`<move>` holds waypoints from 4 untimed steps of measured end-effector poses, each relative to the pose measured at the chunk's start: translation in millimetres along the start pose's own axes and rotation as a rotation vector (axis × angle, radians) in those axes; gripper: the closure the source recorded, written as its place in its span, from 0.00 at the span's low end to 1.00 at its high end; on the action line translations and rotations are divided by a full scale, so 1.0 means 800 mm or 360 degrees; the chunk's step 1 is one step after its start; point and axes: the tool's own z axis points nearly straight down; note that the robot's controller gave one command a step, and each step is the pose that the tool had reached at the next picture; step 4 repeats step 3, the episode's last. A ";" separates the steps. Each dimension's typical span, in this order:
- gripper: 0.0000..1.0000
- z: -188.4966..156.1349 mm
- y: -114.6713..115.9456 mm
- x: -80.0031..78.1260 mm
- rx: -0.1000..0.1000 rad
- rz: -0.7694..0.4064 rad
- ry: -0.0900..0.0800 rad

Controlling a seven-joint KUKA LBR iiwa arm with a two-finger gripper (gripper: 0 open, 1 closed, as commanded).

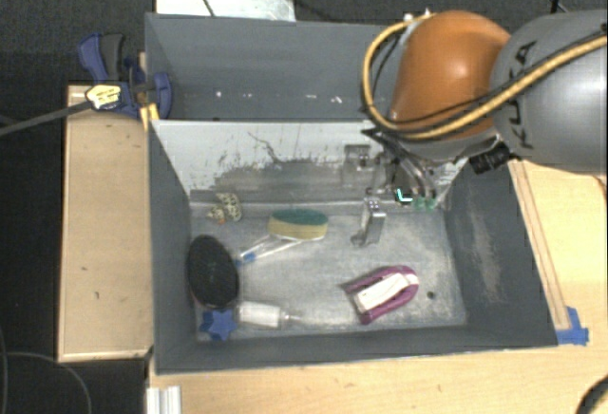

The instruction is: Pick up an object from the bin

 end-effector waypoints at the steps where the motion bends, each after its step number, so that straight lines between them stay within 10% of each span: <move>1: 0.00 0.172 0.057 -0.014 -0.0001 0.0036 -0.0005; 2: 1.00 0.166 0.054 -0.016 0.0000 0.0043 -0.0013; 3: 1.00 -0.040 0.065 -0.005 -0.0003 0.0018 -0.0024; 4: 1.00 -0.040 0.065 -0.005 -0.0003 0.0018 -0.0024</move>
Offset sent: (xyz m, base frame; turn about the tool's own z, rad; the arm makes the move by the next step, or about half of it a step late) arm 0.0105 0.0439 -0.1342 0.0262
